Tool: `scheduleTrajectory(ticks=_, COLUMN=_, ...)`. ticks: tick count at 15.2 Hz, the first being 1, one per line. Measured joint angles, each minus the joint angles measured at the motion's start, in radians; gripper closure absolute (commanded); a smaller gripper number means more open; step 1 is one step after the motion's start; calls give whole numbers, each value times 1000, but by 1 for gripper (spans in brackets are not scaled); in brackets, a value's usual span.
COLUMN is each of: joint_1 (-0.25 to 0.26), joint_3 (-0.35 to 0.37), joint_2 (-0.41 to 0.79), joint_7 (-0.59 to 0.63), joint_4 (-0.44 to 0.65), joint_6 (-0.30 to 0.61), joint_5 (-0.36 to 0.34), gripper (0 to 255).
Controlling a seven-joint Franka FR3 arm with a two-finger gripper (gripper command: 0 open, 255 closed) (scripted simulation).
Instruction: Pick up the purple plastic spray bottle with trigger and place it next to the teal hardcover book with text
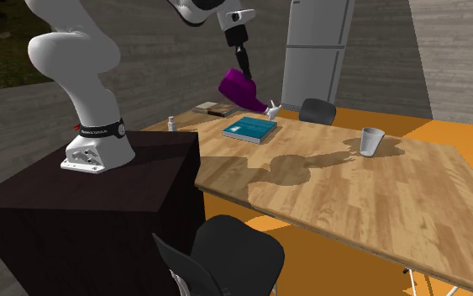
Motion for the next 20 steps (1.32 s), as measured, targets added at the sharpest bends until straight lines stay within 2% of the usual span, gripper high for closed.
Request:
scheduleTrajectory(ticks=5, joint_1=-27, joint_3=102, joint_2=185, joint_7=170, joint_4=195, joint_6=-65, joint_5=-145, gripper=255)
scheduleTrajectory(ticks=9, joint_1=1, joint_3=144, joint_2=364, joint_7=307, joint_4=376, joint_6=-146, joint_5=-292, gripper=255)
scheduleTrajectory(ticks=14, joint_1=110, joint_3=135, joint_2=589, joint_7=418, joint_4=638, joint_6=-276, joint_5=-440, gripper=255)
scheduleTrajectory(ticks=20, joint_1=284, joint_3=91, joint_2=835, joint_7=459, joint_4=983, joint_6=-432, joint_5=-543, gripper=255)
